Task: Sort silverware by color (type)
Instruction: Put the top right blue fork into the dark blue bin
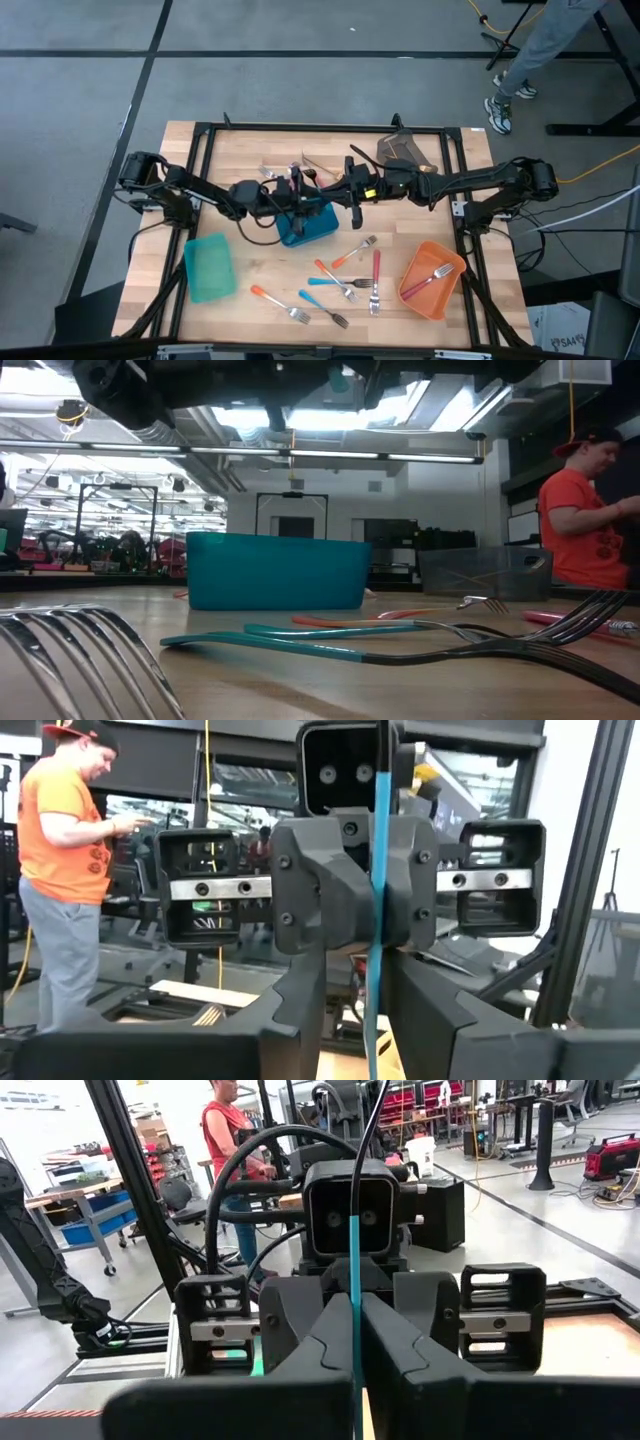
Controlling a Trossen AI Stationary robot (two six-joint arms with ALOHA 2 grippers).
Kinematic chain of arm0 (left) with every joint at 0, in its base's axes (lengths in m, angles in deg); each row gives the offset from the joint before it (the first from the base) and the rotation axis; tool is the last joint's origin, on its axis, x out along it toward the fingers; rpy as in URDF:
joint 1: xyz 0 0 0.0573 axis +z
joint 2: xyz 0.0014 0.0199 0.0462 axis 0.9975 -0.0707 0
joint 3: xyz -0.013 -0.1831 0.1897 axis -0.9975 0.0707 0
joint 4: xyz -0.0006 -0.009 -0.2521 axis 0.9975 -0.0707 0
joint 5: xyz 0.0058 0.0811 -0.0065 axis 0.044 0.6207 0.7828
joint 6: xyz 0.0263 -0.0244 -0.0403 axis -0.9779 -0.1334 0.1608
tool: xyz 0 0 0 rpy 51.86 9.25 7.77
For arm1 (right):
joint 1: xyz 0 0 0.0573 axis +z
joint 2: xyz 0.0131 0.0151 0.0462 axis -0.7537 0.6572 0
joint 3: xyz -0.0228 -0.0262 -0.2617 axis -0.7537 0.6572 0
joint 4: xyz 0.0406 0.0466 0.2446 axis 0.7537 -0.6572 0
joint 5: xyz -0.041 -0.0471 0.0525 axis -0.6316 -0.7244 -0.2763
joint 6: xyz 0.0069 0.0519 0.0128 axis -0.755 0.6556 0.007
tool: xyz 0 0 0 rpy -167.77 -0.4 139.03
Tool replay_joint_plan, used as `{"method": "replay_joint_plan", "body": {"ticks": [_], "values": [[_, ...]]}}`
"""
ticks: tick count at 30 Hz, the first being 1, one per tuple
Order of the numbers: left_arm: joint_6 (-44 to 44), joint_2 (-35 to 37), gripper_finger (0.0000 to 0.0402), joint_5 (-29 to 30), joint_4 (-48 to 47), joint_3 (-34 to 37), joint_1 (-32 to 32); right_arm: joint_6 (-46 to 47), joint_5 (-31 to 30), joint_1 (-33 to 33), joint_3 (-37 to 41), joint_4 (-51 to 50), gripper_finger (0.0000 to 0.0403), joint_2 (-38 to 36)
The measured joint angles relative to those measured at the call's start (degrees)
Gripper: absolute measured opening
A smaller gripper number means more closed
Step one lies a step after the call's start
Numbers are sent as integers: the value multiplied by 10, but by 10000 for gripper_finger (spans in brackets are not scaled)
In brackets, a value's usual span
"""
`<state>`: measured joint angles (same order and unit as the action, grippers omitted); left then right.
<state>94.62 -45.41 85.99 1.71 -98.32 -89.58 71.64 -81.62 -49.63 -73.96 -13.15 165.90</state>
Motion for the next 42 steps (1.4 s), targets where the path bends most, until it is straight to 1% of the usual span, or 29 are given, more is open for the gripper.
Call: {"method": "replay_joint_plan", "body": {"ticks": [6, 14, 26, 30, 37, 40, 42], "values": [[1, 0, 70, 0, -10, -1, 0, -1, 0, 0, 0, -4, 1, 0], [2, 0, 8, -2, -11, -2, 0, -1, 1, 0, 0, -5, 1, 1], [4, 0, 3, 15, -24, -2, 0, 6, 1, 0, 0, -11, 3, 1], [4, 0, 2, 16, -28, -2, 0, 8, 2, -1, 1, -12, 26, 2], [6, 0, 2, 17, -32, -2, 0, 8, 2, -1, 1, -17, 87, 0], [8, 0, 1, 17, -46, -2, 0, 7, 2, -1, 1, -59, 103, -16], [26, 1, 1, 17, -56, -2, -1, -2, 2, -1, 1, -101, 109, -36]]}}
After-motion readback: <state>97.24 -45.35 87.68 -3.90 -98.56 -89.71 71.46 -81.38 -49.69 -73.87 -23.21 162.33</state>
